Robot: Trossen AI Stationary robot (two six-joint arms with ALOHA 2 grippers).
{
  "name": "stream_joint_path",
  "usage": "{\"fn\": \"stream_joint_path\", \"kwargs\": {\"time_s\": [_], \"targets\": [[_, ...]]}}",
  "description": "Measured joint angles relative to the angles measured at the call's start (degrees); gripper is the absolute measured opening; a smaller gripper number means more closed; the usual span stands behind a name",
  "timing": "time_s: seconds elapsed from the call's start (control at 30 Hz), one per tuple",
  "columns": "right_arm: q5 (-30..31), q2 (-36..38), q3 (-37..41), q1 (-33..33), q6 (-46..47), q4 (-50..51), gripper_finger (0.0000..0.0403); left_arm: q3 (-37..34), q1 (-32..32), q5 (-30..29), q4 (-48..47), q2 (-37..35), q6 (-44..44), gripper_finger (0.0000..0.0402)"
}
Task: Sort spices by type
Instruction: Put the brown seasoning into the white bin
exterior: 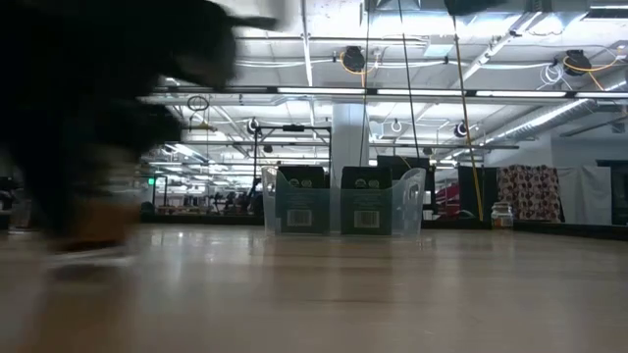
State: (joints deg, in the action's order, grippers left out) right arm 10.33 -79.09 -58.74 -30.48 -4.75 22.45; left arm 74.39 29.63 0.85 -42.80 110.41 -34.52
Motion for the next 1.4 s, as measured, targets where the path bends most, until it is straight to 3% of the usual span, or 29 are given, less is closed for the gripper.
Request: {"fn": "stream_joint_path", "kwargs": {"time_s": [0.17, 0.4, 0.57, 0.93, 1.4], "targets": [[-0.26, 1.26, 4.47, 0.11, 2.19, -0.42, 0.021, 2.98, -8.52, 1.87, 3.59, 0.0, 11.42, 0.0204], [-0.21, 9.81, 20.09, 4.12, 5.53, -18.55, 0.021, 9.39, -16.0, 1.96, 5.02, 1.42, 21.72, 0.0204], [-0.15, 14.24, 26.72, 6.99, 6.75, -24.56, 0.021, 18.55, -17.95, 2.95, 3.86, 8.2, 27.15, 0.0205], [-0.39, 14.69, 27.78, 8.02, 8.62, -21.98, 0.021, 37.48, -18.36, 4.1, -4.53, 22.31, 30.99, 0.0205], [-0.01, 14.69, 27.78, 8.02, 10.2, -20.61, 0.021, 38.95, -18.28, 3.78, -7.29, 23.54, 30.44, 0.0205]]}}
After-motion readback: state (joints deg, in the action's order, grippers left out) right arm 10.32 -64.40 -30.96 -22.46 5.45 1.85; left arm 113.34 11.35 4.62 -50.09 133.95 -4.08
